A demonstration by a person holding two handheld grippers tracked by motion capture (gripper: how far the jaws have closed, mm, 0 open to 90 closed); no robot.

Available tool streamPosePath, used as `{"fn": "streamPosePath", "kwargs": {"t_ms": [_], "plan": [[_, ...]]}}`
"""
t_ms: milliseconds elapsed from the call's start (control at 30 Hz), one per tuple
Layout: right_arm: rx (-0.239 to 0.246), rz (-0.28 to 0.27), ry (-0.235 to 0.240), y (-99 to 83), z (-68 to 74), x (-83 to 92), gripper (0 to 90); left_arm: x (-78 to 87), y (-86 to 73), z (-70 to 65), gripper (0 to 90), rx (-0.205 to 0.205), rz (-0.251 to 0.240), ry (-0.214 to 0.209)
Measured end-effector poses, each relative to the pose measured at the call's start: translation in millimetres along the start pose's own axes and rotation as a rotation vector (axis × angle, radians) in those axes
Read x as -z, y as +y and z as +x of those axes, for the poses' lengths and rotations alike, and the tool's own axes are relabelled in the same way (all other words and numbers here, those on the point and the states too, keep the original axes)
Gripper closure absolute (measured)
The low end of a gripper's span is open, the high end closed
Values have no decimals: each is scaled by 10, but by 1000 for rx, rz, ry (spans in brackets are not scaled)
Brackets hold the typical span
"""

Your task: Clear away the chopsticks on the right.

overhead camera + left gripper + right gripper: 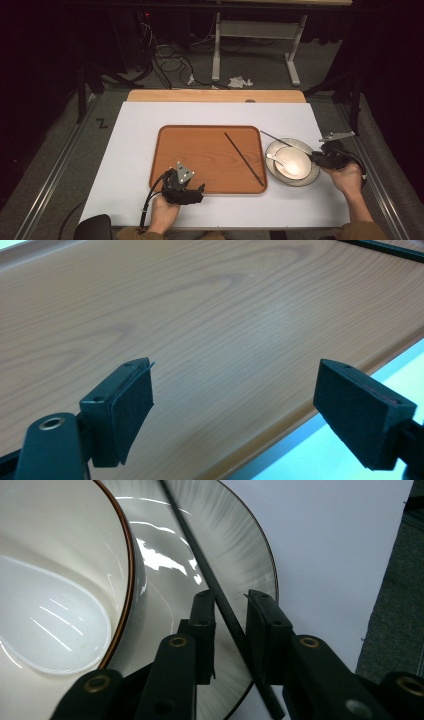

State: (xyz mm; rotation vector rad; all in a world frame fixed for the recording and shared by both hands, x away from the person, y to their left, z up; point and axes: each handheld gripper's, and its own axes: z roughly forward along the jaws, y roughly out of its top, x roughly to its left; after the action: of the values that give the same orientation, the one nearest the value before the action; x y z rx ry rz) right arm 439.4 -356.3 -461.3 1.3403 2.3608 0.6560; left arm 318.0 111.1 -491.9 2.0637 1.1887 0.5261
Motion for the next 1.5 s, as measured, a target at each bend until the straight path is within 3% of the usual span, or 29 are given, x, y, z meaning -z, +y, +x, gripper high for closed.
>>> {"fn": "streamPosePath", "kwargs": {"t_ms": [167,400,567,667,733,833,1000,1067,1100,1167,1200,1267,1300,1400,1467,1500], "plan": [[8,6,-2,6,1,-26,840,5,-7,4,165,4,-2,2],[2,-8,-17,-1,5,-8,861,9,-3,2,165,4,-4,-1],[-3,-102,-16,46,71,182,863,7,9,8,165,3,-4,-4],[43,-167,-8,124,252,371,863,-1,20,1,165,-3,-2,-9],[61,-180,-4,139,297,409,863,-7,31,-6,165,-6,-5,-14],[93,-222,31,179,507,553,863,-30,61,-14,165,-15,-7,-25],[128,-243,86,198,747,675,863,-64,97,-36,165,-28,-8,-38],[164,-245,124,202,955,711,862,-88,124,-54,165,-36,-9,-42],[164,-245,124,202,955,711,862,-88,124,-54,165,-36,-9,-42],[199,-232,156,203,1168,707,862,-100,143,-61,165,-40,-12,-48],[199,-232,156,203,1168,707,862,-106,151,-65,165,-41,-13,-49],[216,-221,182,203,1304,672,862,-120,166,-72,165,-45,-13,-51],[233,-202,190,201,1442,611,862,-132,182,-80,165,-47,-12,-51],[241,-182,204,209,1565,522,862,-140,194,-86,165,-52,-14,-57],[250,-135,214,217,1711,346,862,-142,203,-91,165,-56,-17,-60],[250,-135,214,217,1711,346,862,-143,206,-93,165,-56,-18,-60]]}}
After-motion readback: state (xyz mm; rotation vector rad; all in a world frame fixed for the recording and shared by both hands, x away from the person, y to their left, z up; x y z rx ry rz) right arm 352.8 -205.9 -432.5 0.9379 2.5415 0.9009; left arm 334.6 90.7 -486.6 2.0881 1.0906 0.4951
